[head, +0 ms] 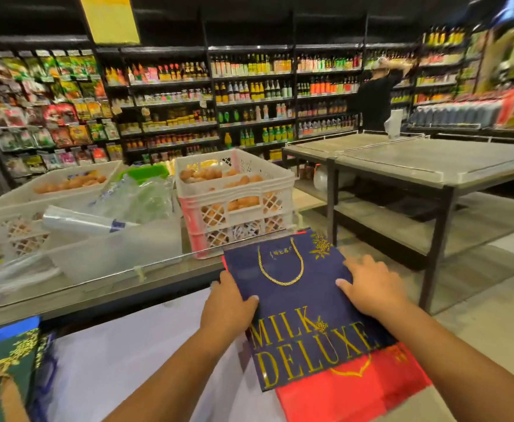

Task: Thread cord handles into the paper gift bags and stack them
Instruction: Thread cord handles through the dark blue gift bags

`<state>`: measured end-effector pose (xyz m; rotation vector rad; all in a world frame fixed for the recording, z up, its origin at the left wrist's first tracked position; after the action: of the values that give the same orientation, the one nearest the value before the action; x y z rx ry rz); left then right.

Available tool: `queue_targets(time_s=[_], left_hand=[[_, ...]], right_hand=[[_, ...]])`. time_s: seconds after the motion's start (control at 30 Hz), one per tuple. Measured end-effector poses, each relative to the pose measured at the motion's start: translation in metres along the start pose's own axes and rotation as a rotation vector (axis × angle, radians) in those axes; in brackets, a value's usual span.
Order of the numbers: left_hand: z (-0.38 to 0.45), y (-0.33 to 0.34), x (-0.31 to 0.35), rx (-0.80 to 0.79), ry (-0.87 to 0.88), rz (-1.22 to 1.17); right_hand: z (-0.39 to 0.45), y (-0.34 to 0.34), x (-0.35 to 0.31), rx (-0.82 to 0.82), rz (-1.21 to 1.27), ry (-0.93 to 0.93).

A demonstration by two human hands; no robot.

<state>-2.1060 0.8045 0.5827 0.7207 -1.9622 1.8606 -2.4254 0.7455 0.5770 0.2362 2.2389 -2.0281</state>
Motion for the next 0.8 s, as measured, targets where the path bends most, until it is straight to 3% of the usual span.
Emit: queue_targets(time_s=[0.1,0.2,0.4,0.8], left_hand=[[-0.002,0.001,0.034,0.159,0.173,0.336],[0.007,0.034,0.057,0.051,0.306,0.536],[0.044,0.068,0.055,-0.133,0.265,0.513],[0.049,0.096,0.035,-0.084,0.247,0.416]], right_hand=[[0.005,0.009,-0.020,0.048,-0.023,-0.150],[0.012,0.026,-0.039,0.015,-0.078,-0.280],[0.031,0.035,-0.054,-0.091,-0.042,-0.407],[0.037,0.057,-0.054,-0.131,-0.007,-0.447]])
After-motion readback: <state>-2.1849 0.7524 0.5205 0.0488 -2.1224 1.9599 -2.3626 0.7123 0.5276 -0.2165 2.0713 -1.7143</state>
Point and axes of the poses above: each hand's wrist, its own z-axis towards the middle knuckle, its own y-axis out of the palm, x = y × z, the point moved 10 cm from there along z, towards the middle knuckle, and after that the axes turned 13 degrees about -x, right-handed, at the moved point
